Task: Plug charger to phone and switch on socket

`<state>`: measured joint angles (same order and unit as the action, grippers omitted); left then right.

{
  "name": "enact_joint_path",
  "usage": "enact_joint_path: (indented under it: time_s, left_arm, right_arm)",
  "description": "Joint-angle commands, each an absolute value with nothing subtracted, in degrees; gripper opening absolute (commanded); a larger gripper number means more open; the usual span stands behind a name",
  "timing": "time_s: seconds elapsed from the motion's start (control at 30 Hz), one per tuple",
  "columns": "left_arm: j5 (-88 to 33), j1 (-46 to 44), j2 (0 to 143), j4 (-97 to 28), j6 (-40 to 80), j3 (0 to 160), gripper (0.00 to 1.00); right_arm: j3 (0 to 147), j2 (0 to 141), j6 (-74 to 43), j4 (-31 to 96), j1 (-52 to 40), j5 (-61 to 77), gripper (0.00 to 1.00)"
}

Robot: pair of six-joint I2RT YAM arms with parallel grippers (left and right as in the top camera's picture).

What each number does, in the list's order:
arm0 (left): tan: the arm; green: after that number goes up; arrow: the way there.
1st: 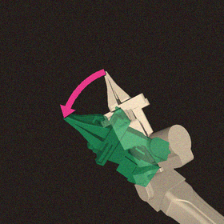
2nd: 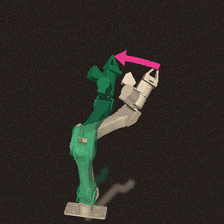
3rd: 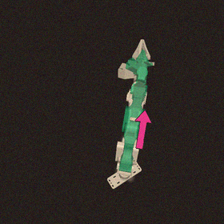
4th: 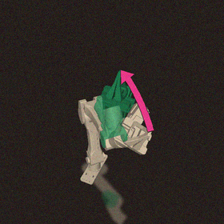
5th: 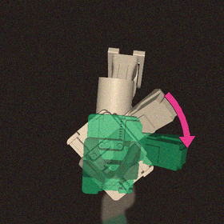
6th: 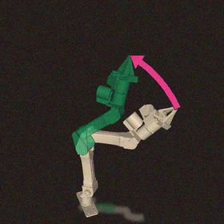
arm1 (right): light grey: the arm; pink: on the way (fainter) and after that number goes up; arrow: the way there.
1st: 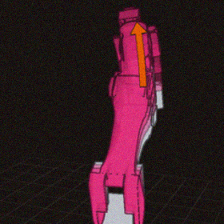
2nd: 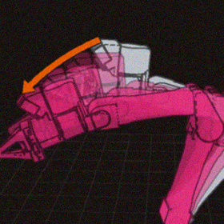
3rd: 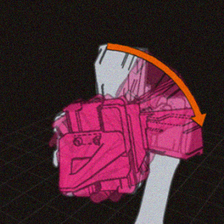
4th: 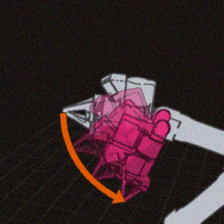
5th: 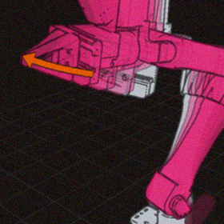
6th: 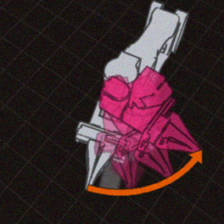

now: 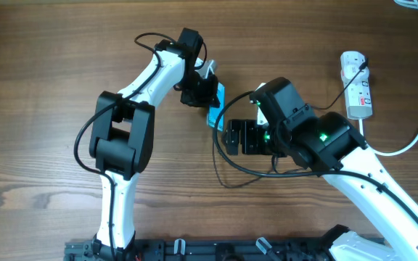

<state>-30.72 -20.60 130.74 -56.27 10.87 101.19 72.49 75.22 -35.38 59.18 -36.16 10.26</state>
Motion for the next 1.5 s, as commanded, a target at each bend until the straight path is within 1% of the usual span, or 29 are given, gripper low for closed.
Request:
enact_joint_path:
  time_s: [0.0, 0.07, 0.1, 0.13, 0.17, 0.23, 0.27, 0.3, 0.33, 0.37, 0.4, 0.43, 0.5, 0.53, 0.57, 0.63, 0.77, 0.8, 0.83, 0.93, 1.0, 1.13, 1.3, 1.47]
  left_arm:
    - [-27.1, -20.9, 132.1, -56.3, 10.7, 100.8, 0.24]
    - [-24.8, -20.9, 132.1, -56.9, 10.7, 100.8, 0.25]
    - [-23.9, -20.9, 132.1, -57.2, 10.7, 100.8, 0.28]
    - [-23.0, -20.9, 132.1, -57.4, 10.7, 100.8, 0.34]
    - [-21.8, -20.9, 132.1, -57.6, 10.7, 100.8, 0.43]
    - [-18.7, -20.9, 132.1, -58.3, 10.9, 100.8, 0.42]
    - [-17.6, -20.9, 132.1, -58.6, 11.2, 100.8, 0.44]
    - [-16.8, -20.9, 132.1, -58.9, 11.4, 100.8, 0.47]
    - [-16.0, -20.9, 132.1, -59.2, 11.4, 100.8, 0.54]
    - [-15.4, -20.8, 132.1, -59.4, 11.8, 100.8, 0.55]
    - [-13.8, -20.8, 132.1, -59.5, 13.0, 100.8, 0.64]
    - [-12.3, -20.8, 132.1, -59.7, 14.3, 100.8, 0.67]
    - [-9.6, -20.8, 131.9, -60.7, 18.2, 100.8, 0.76]
    - [-9.4, -20.8, 131.5, -61.5, 19.7, 100.8, 0.76]
    - [-9.5, -20.8, 130.8, -61.8, 20.9, 100.8, 0.77]
    - [-9.5, -20.8, 128.3, -62.3, 21.8, 100.8, 0.81]
    - [-7.0, -20.8, 117.2, -62.6, 23.6, 100.8, 0.85]
    - [-4.6, -20.8, 110.8, -62.4, 25.3, 100.8, 0.91]
    - [-2.5, -20.8, 106.7, -62.4, 26.7, 100.8, 1.0]
    - [1.5, -20.8, 98.5, -62.4, 27.4, 100.8, 1.0]
    - [2.7, -20.8, 92.9, -62.5, 27.4, 100.8, 1.0]
    - [2.7, -20.8, 87.8, -62.4, 27.5, 100.8, 1.0]
    - [2.7, -20.8, 86.4, -62.5, 27.5, 100.8, 1.0]
    - [2.7, -20.8, 86.6, -62.5, 27.5, 100.8, 1.0]
  right_arm:
    - [73.4, 75.7, -36.2, 59.5, -36.0, 9.8, 1.0]
    - [73.4, 75.7, -36.2, 60.0, -36.0, 9.4, 1.0]
    - [73.4, 75.7, -36.8, 60.6, -36.0, 8.5, 1.0]
    - [73.4, 75.7, -38.0, 61.3, -36.0, 7.2, 1.0]
    - [73.4, 75.7, -39.3, 62.2, -36.0, 5.6, 1.0]
    - [73.4, 75.7, -41.1, 63.8, -36.0, 2.2, 1.0]
    - [73.4, 75.7, -41.0, 64.4, -36.0, 0.1, 1.0]
    - [73.4, 75.7, -41.1, 64.8, -36.0, -1.6, 1.0]
    - [73.4, 75.7, -41.1, 65.2, -36.0, -4.0, 1.0]
    - [73.4, 75.7, -41.1, 65.3, -36.0, -5.3, 1.0]
    - [73.4, 75.7, -41.1, 65.5, -36.0, -6.6, 1.0]
    - [73.4, 75.7, -41.1, 66.0, -36.0, -7.5, 1.0]
    - [73.4, 75.7, -43.8, 68.1, -35.7, -9.2, 1.0]
    - [73.4, 75.9, -44.6, 68.6, -35.3, -9.5, 1.0]
    - [73.4, 76.3, -44.1, 68.9, -33.8, -9.4, 1.0]
    - [73.6, 77.5, -40.7, 69.6, -29.3, -7.9, 1.0]
    - [78.3, 82.2, -29.3, 72.3, -14.5, 0.7, 1.0]
    - [81.2, 84.5, -26.7, 72.6, -7.9, 0.9, 1.0]
    - [82.6, 85.6, -25.5, 71.8, -4.1, 0.7, 1.0]
    - [83.7, 86.5, -25.2, 66.3, 3.5, -0.7, 1.0]
    - [83.7, 86.6, -25.5, 59.7, 9.1, -5.4, 1.0]
    - [83.6, 88.9, -25.9, 52.9, 15.3, -11.7, 1.0]
    - [83.6, 98.0, -25.9, 47.5, 21.3, -12.1, 1.0]
    - [83.6, 107.0, -25.6, 40.2, 24.9, -12.2, 1.0]
